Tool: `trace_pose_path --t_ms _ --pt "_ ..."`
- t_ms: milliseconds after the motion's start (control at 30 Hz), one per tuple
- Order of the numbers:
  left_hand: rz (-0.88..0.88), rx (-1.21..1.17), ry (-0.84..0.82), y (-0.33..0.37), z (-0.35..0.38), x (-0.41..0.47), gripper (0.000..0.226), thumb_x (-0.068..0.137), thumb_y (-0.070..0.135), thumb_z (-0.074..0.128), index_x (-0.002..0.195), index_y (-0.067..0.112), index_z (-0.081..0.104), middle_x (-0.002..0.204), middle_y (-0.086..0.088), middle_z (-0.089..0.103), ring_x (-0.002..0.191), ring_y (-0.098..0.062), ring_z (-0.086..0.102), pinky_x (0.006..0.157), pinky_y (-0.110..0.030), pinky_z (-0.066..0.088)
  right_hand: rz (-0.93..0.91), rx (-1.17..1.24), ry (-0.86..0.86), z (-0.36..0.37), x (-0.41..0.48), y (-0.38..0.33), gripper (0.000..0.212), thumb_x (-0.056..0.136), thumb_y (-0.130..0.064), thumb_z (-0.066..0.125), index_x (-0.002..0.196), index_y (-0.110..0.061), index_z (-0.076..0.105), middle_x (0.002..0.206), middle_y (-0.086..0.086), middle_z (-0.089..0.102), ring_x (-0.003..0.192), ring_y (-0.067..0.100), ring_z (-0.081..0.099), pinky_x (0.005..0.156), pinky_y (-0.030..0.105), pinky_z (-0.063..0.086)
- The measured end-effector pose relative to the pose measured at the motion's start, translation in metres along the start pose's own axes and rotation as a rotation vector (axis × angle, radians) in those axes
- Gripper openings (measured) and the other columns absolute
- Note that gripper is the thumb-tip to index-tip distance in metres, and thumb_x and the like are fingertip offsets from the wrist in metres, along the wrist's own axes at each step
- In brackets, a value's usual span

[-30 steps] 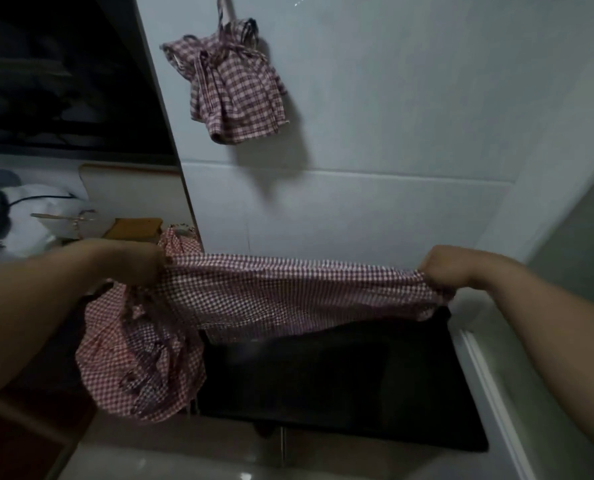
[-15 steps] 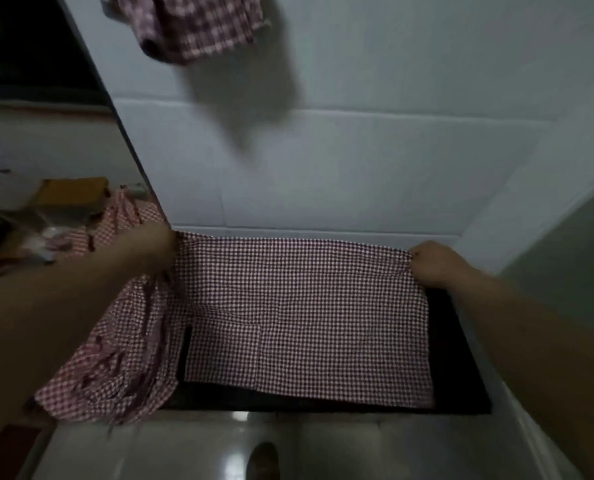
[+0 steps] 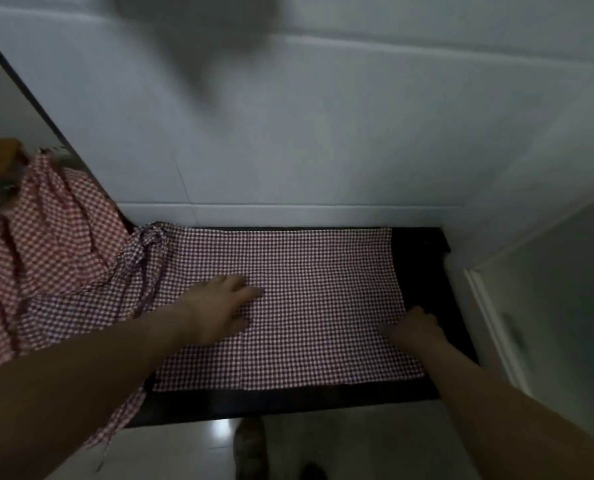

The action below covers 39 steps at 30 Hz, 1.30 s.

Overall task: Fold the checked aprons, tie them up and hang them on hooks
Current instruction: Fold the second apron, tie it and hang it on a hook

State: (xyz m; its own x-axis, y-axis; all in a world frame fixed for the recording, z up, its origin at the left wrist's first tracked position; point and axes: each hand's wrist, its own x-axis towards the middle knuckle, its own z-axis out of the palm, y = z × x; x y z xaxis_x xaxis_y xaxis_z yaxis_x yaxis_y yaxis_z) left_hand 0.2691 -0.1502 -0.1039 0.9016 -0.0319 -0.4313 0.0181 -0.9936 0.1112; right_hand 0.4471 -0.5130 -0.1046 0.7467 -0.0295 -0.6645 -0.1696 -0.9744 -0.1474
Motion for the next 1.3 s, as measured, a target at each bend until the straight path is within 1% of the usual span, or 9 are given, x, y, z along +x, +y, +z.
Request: trace_pose_path --t_ms 100,267,467,600,733,900,1067,1167,1300 --pt "-0.102 0.009 -0.147 0.027 0.021 0.012 0.091 0.089 0.078 0.047 0.161 0.048 0.001 0.171 -0.009 0.002 0.157 -0.04 0.007 0.12 -0.064 0.022 0.043 0.181 -0.004 0.011 -0.001 0.017 0.104 0.084 -0.053 0.074 0.157 -0.001 0.021 0.152 0.018 0.046 0.129 0.034 0.054 0.103 0.035 0.051" --pt "-0.183 -0.035 -0.073 0.047 0.029 0.018 0.094 0.085 0.087 0.041 0.161 0.049 0.002 0.171 -0.007 0.005 0.157 -0.038 0.006 0.121 -0.067 0.021 -0.142 0.432 -0.121 0.0 -0.014 0.039 0.01 0.098 -0.032 0.061 0.104 -0.024 0.062 0.106 0.0 0.063 0.098 0.02 0.062 0.092 0.034 0.053" --pt "-0.091 -0.112 0.035 0.117 0.049 0.024 0.087 0.094 0.077 0.039 0.164 0.042 0.001 0.174 -0.004 -0.006 0.16 -0.027 -0.008 0.125 -0.064 0.004 -0.159 0.163 0.287 -0.02 -0.001 0.1 0.036 0.102 -0.028 0.039 0.077 -0.012 0.06 0.09 0.01 0.07 0.068 0.021 0.062 0.066 0.035 0.058" --pt "-0.081 -0.144 0.184 0.159 0.063 0.022 0.075 0.099 0.067 0.034 0.165 0.035 0.015 0.174 -0.007 0.007 0.161 -0.028 0.001 0.127 -0.06 0.0 -0.494 -0.277 0.622 -0.001 0.005 0.089 0.041 0.078 -0.015 0.06 0.117 -0.003 0.058 0.106 0.021 0.061 0.089 0.038 0.061 0.077 0.045 0.054" --pt "-0.165 -0.207 0.275 0.149 0.062 -0.009 0.064 0.103 0.058 0.038 0.16 0.03 0.031 0.169 -0.004 0.026 0.156 -0.025 0.021 0.127 -0.055 0.012 -0.991 -0.318 0.34 0.053 -0.026 0.021 0.052 0.086 -0.029 0.059 0.135 -0.013 0.06 0.117 0.01 0.063 0.103 0.034 0.063 0.086 0.046 0.055" --pt "-0.339 -0.15 0.575 0.089 0.046 -0.071 0.039 0.098 0.039 0.053 0.133 0.023 0.057 0.131 -0.003 0.056 0.117 -0.027 0.056 0.098 -0.044 0.048 -1.085 -0.236 0.077 0.102 -0.073 -0.059 0.048 0.1 -0.038 0.052 0.145 -0.02 0.051 0.139 0.003 0.058 0.123 0.025 0.056 0.104 0.041 0.048" --pt "-0.784 -0.155 0.813 0.034 0.036 -0.126 0.048 0.09 0.038 0.065 0.132 0.018 0.056 0.127 -0.009 0.056 0.115 -0.032 0.054 0.097 -0.049 0.044 -1.165 -0.153 -0.049 0.124 -0.097 -0.121 0.038 0.105 -0.033 0.049 0.139 -0.019 0.054 0.133 0.004 0.061 0.119 0.024 0.059 0.103 0.037 0.048" --pt "-0.933 -0.355 0.614 -0.015 0.045 -0.152 0.072 0.083 0.069 0.064 0.137 0.022 0.055 0.133 -0.007 0.06 0.125 -0.032 0.054 0.105 -0.05 0.043 -1.238 -0.128 -0.053 0.137 -0.107 -0.161 0.037 0.104 -0.03 0.05 0.14 -0.022 0.052 0.135 0.005 0.059 0.121 0.024 0.057 0.105 0.039 0.047" --pt "-0.67 -0.66 0.331 -0.056 0.055 -0.18 0.056 0.07 0.07 0.055 0.097 0.023 0.071 0.096 0.002 0.076 0.094 -0.022 0.071 0.086 -0.043 0.057 -1.306 -0.178 -0.07 0.157 -0.12 -0.218 0.062 0.098 -0.033 0.058 0.156 -0.03 0.036 0.151 0.006 0.047 0.136 0.026 0.046 0.115 0.042 0.04"
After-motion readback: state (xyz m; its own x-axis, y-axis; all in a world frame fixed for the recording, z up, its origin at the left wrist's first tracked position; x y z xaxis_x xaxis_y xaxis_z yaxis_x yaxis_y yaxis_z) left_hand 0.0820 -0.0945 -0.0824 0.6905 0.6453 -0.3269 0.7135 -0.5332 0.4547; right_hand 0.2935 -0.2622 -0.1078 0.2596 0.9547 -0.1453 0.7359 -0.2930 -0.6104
